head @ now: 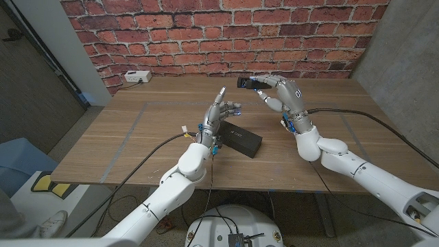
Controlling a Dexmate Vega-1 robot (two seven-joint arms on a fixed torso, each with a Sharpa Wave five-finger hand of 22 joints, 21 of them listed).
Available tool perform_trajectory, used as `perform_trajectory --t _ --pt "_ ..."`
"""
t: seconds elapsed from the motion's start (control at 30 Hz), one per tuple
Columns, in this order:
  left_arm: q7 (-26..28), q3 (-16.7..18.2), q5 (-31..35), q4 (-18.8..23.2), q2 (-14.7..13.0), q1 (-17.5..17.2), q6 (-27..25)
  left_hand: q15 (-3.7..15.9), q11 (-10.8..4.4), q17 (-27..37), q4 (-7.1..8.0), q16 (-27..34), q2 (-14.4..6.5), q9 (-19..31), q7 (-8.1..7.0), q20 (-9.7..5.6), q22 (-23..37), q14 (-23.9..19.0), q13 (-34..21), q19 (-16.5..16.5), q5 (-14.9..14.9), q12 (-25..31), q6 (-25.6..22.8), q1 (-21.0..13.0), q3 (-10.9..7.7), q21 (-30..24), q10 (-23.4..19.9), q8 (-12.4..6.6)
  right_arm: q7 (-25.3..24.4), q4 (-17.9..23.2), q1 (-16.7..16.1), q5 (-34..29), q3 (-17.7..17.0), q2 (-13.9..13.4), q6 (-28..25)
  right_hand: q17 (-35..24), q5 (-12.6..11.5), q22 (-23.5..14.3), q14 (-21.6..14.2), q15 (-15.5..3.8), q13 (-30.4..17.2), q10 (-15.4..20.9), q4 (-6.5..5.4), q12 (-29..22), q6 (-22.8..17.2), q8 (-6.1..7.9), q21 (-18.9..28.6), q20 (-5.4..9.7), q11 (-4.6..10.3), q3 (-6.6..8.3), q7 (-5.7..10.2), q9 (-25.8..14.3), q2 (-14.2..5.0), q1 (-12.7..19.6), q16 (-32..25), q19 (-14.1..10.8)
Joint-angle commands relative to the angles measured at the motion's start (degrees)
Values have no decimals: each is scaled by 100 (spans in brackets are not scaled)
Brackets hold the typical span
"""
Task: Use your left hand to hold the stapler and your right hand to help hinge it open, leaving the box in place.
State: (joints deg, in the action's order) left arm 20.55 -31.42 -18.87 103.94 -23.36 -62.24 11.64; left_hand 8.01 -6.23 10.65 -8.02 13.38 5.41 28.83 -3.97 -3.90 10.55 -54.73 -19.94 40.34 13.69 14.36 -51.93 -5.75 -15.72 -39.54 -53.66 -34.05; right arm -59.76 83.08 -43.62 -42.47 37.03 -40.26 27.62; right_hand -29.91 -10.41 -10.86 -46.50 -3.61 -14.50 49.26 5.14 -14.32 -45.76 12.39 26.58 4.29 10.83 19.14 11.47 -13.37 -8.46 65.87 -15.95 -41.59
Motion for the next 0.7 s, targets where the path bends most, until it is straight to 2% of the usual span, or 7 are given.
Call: perform_trajectory --t 0.03,0.2,0.23,0.27,0.4,0.5,0.7 --pt "259 175 172 170 -33 -237 193 444 -10 14 -9 -56 -48 29 -25 -29 15 107 -14 2 -45 -51 64 -106 -84 60 98 45 516 400 -322 487 -357 -14 85 -55 8 -30 -317 -1023 -922 168 65 57 -253 20 143 682 45 0 39 -15 -184 -102 42 -56" --pt "277 225 183 153 -25 -289 275 394 -3 15 -15 -131 -79 -18 -28 -3 18 293 -7 -98 -106 -116 211 -170 -123 134 282 165 876 625 -454 678 -504 -45 49 -60 9 -34 -411 -1021 -946 251 79 79 -272 13 275 685 39 -3 40 -13 -191 -120 55 -79" --pt "275 228 185 152 -22 -290 276 338 -22 17 -16 -269 -75 -64 -35 116 18 766 17 -324 -177 -194 331 -216 -143 272 528 293 900 630 -467 678 -525 -34 51 -63 9 -34 -427 -1022 -946 268 81 81 -281 15 294 685 29 -4 36 -13 -187 -123 54 -83" --pt "271 236 190 156 -33 -293 268 319 -23 16 -15 -292 -73 -86 -12 146 17 887 23 -399 -195 -222 370 -227 -149 318 624 338 936 666 -489 676 -548 -35 44 -55 9 -34 -435 -1022 -932 279 83 93 -280 13 310 685 42 -5 38 -12 -184 -126 61 -83" --pt "177 265 168 135 -84 -249 253 123 24 -2 -6 -336 -116 -355 22 396 -8 1876 132 -1019 -261 -299 818 -334 -214 728 1201 836 1156 1053 -658 438 -670 -103 -331 -58 13 -34 -481 -1022 -891 314 105 124 -306 17 369 685 16 -9 2 -8 -171 -123 59 -103" --pt "100 250 153 121 -104 -206 227 112 16 -8 -5 -305 -133 -438 118 435 -16 1984 169 -1130 -267 -296 1025 -368 -236 826 1319 1011 1438 1174 -708 624 -703 -147 -292 -47 15 -34 -492 -1022 -868 355 120 131 -333 23 402 687 1 -11 -26 -4 -168 -118 70 -112" --pt "72 231 174 38 -53 -164 317 111 51 -12 -2 -297 -163 -521 99 470 -23 2079 204 -1195 -270 -298 1151 -400 -263 903 1425 1148 2117 1313 -802 1354 -839 -161 -132 -43 18 -34 -517 -1022 -844 382 134 144 -359 28 433 688 -5 -17 -34 1 -162 -115 71 -111"
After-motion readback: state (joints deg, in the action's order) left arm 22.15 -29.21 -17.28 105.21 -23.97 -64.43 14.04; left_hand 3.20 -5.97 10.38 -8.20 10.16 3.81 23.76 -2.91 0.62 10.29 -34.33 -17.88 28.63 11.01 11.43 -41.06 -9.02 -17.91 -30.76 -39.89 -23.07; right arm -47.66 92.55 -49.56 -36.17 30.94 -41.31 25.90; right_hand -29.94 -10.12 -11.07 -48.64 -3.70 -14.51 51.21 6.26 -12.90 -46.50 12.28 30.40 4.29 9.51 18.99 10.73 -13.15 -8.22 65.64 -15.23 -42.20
